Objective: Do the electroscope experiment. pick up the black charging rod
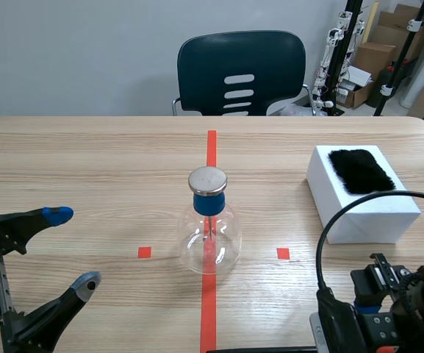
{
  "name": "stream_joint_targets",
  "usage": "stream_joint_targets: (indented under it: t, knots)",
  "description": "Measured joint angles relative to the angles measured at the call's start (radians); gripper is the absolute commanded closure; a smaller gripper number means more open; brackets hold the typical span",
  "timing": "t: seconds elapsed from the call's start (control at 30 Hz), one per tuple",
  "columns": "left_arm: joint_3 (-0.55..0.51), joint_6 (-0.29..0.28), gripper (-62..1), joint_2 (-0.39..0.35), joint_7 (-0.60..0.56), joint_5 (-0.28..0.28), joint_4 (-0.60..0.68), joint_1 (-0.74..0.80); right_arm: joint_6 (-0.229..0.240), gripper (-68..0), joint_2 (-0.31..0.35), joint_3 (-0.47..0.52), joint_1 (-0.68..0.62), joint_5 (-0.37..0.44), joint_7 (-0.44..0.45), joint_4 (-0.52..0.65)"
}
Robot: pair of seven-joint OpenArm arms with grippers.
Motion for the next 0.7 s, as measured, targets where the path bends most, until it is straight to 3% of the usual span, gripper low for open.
stream_joint_targets:
  t: [0.53,0.7]
  knots:
    - [0.0,0.0,-62.3,0.0,0.0,0.0,0.0,0.0,0.0,-50.7,0.0,0.0,0.0,0.004,-0.001,0.0]
    - [0.0,0.0,-62.3,0.0,0.0,0.0,0.0,0.0,0.0,-37.1,0.0,0.0,0.0,0.004,-0.005,0.0]
